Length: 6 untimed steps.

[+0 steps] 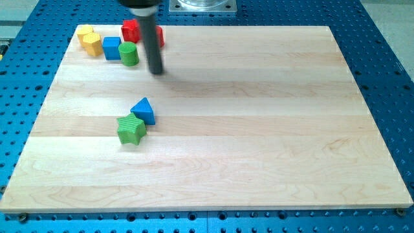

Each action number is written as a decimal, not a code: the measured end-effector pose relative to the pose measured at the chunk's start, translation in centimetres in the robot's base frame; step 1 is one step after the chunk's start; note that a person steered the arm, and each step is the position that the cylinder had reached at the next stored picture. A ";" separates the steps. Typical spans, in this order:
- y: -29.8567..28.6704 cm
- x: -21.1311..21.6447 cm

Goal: Touch the right side of triangle

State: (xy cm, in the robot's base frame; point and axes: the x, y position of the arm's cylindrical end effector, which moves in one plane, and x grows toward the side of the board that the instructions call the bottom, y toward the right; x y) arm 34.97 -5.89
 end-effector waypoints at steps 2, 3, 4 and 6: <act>-1.1 9.3; -3.1 10.8; -1.3 12.6; -13.3 10.6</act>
